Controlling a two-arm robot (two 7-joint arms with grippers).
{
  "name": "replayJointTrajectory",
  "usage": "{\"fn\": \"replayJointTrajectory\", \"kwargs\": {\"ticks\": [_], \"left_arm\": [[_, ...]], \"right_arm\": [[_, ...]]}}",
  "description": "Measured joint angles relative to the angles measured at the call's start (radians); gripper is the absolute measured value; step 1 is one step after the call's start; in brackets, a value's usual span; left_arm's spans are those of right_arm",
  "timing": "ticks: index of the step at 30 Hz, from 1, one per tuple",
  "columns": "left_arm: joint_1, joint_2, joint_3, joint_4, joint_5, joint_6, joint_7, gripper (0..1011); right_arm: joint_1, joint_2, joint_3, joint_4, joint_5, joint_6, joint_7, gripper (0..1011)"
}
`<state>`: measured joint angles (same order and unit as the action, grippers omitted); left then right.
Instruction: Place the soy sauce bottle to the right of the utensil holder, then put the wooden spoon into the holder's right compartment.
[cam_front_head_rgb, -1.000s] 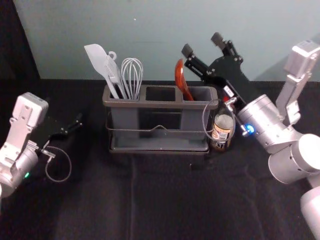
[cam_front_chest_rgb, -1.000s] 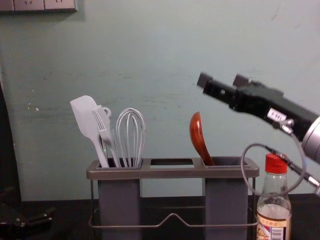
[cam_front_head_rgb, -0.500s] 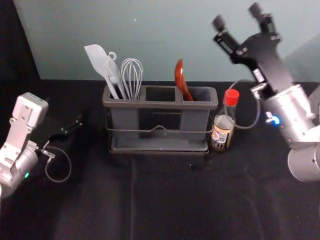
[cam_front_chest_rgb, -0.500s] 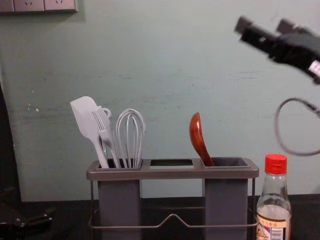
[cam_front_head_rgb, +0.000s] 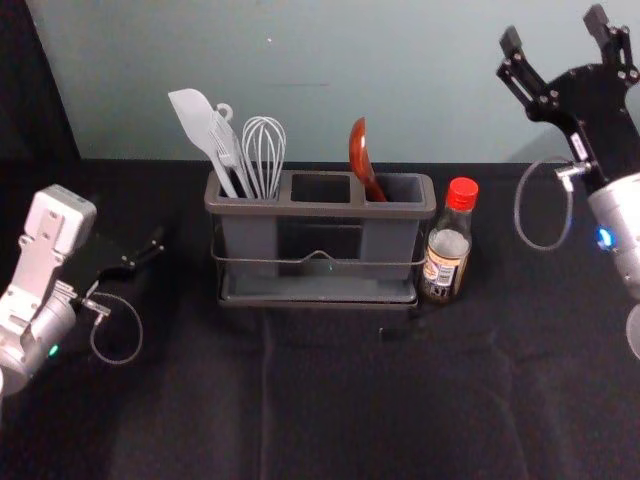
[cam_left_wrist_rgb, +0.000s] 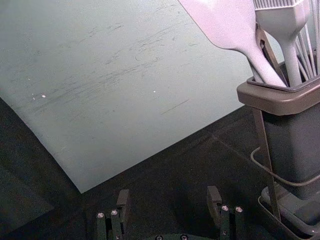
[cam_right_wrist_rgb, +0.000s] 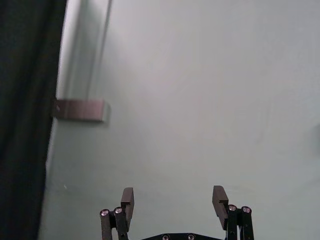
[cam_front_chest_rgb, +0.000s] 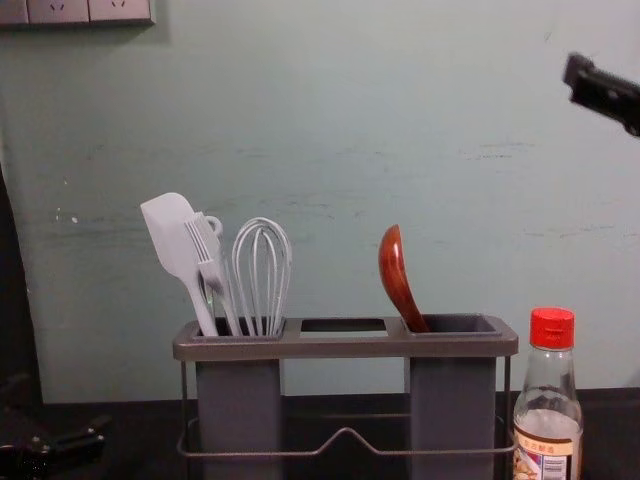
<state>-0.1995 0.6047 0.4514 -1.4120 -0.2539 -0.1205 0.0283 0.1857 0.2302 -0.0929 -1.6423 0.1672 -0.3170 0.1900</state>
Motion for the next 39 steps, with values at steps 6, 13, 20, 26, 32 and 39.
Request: {"fn": "replayJointTrajectory", "kwargs": {"ticks": [6, 13, 20, 26, 32, 39], "left_arm": [[0.000, 0.000, 0.000, 0.000, 0.000, 0.000, 0.000, 1000], [0.000, 0.000, 0.000, 0.000, 0.000, 0.000, 0.000, 1000], [0.000, 0.000, 0.000, 0.000, 0.000, 0.000, 0.000, 1000], [0.000, 0.000, 0.000, 0.000, 0.000, 0.000, 0.000, 1000], [0.000, 0.000, 0.000, 0.000, 0.000, 0.000, 0.000, 1000], [0.000, 0.000, 0.000, 0.000, 0.000, 0.000, 0.000, 1000]], "right_arm": [[-0.012, 0.024, 0.028, 0.035, -0.057, 0.054, -0.013, 1002], [-0.042, 0.044, 0.048, 0.083, -0.126, 0.112, -0.024, 1003], [-0.065, 0.046, 0.051, 0.113, -0.154, 0.160, -0.020, 1003], [-0.077, 0.048, 0.051, 0.129, -0.150, 0.192, 0.006, 1002], [-0.080, 0.047, 0.050, 0.137, -0.149, 0.204, 0.008, 1003], [-0.081, 0.044, 0.047, 0.138, -0.159, 0.204, 0.003, 1003]]}}
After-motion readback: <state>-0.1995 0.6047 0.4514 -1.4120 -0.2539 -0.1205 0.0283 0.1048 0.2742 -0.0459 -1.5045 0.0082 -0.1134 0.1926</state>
